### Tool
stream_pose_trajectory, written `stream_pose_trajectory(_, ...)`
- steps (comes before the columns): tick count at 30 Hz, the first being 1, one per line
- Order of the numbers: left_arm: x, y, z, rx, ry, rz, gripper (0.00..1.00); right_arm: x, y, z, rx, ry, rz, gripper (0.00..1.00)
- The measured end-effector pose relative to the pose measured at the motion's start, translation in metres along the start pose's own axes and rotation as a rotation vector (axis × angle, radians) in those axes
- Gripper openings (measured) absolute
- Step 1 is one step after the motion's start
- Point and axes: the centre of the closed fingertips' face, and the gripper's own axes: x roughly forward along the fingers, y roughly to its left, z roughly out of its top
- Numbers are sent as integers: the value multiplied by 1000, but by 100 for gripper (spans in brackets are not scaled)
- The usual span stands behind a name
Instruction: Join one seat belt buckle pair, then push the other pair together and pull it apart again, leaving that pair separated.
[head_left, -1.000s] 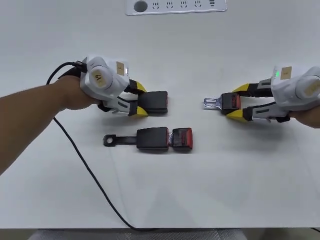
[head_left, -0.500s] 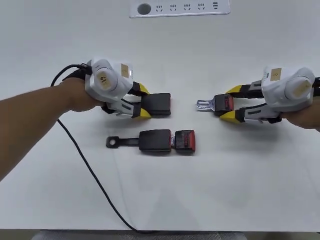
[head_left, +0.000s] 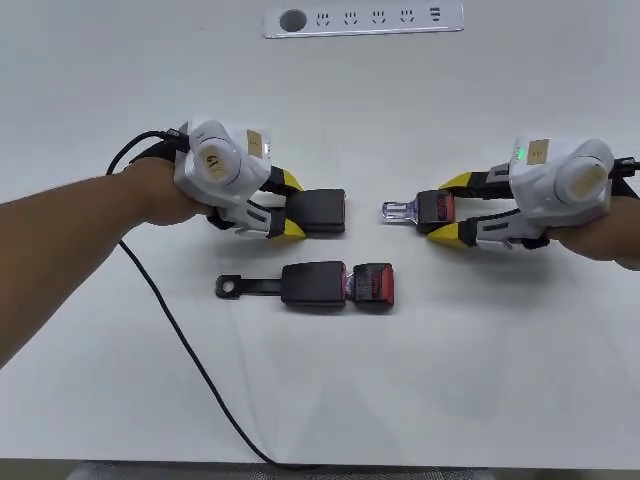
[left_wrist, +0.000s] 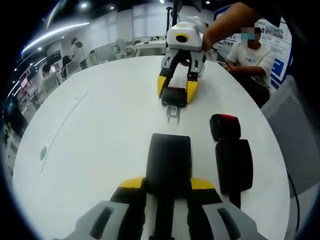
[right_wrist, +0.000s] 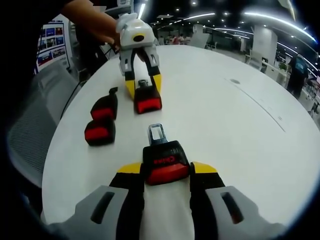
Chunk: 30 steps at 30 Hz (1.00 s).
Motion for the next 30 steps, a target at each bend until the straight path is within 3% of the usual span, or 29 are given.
stream_pose_trajectory(30,0,2,-2,-2,11,1,32,14,6,14,-4,-31,10,34)
